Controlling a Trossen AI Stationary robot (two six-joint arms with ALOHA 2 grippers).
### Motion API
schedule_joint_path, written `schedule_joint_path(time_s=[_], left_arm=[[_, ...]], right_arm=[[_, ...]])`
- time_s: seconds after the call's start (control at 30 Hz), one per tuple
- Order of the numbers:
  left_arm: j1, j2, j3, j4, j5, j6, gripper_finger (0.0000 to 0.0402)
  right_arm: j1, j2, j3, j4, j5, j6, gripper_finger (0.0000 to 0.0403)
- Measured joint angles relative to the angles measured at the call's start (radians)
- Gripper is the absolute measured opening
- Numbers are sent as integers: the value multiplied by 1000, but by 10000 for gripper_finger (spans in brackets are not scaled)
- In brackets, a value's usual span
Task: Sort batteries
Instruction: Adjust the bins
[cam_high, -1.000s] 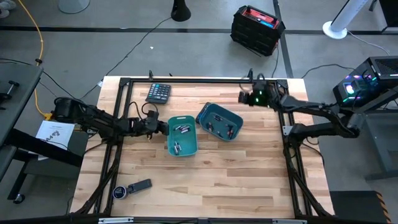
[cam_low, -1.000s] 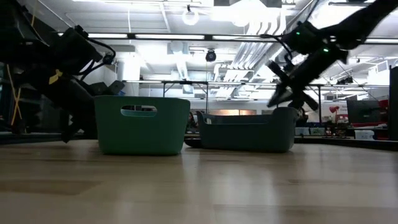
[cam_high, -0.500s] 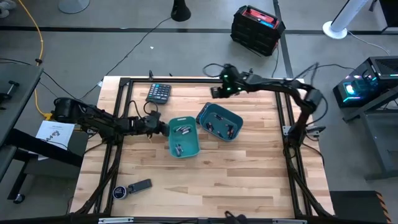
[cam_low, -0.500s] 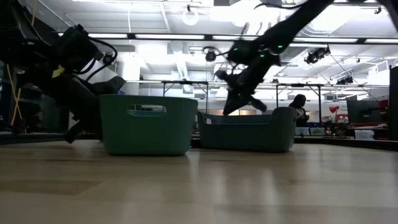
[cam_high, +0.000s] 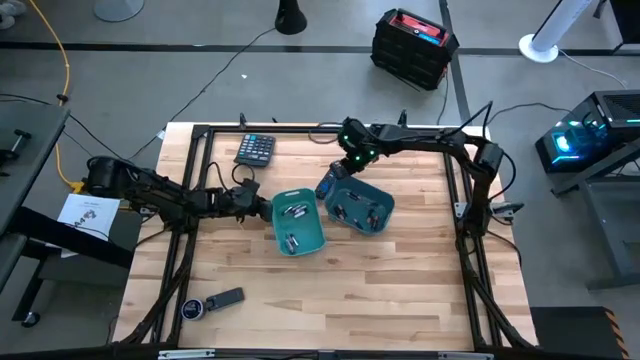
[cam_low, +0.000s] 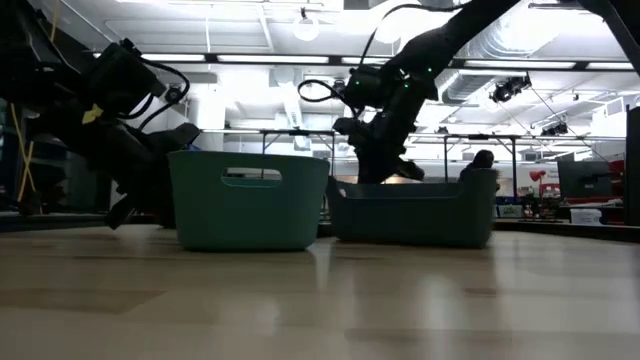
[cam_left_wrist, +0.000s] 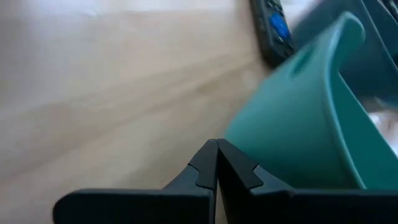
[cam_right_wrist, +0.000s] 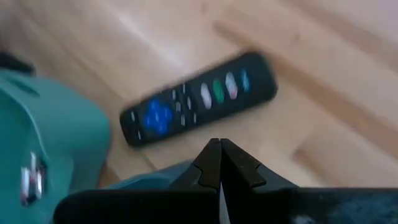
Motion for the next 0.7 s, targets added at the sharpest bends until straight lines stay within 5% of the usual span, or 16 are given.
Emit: schedule_joint_path(time_s=[0.47, 0.7], left_arm=[[104, 0, 0, 55, -9, 55, 0], [133, -50, 1, 122, 200, 227, 0]], right_arm=[[208, -19, -3, -8, 70, 34, 0], [214, -185, -3, -137, 271, 26, 0]])
